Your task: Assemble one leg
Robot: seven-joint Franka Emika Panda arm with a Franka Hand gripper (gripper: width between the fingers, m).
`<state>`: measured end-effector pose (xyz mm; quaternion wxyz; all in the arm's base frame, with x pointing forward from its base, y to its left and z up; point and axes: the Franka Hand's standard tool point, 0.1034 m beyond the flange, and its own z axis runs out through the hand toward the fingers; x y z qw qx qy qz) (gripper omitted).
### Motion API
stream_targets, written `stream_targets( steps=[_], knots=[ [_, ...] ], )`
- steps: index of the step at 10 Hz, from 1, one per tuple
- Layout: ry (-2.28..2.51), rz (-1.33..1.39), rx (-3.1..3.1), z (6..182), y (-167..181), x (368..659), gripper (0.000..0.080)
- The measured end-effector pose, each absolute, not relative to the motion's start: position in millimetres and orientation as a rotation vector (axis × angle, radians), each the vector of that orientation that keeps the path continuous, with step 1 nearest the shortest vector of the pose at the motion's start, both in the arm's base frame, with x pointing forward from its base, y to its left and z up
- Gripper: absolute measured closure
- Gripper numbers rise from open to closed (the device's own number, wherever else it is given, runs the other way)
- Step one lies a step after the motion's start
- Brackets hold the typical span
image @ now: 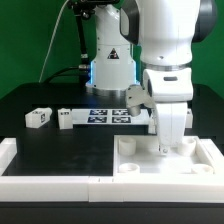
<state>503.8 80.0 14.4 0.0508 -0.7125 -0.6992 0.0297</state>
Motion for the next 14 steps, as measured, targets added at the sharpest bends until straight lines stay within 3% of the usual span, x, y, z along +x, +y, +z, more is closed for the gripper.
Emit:
stream_targets(
  steps=[2,6,9,12,14],
  knots=[
    [-2.126,0.09,-2.172,15.1,80,504,0.015],
    [-1.938,0.11,-2.401,60.5,90,463,0.015],
    [-1.893,0.116,-2.433,58.0,89,462,0.015],
    [-1.467,0.131,-2.724,57.4,90,461,0.015],
    [-0.908,0.101,-2.973,53.1,95,433,0.015]
  ],
)
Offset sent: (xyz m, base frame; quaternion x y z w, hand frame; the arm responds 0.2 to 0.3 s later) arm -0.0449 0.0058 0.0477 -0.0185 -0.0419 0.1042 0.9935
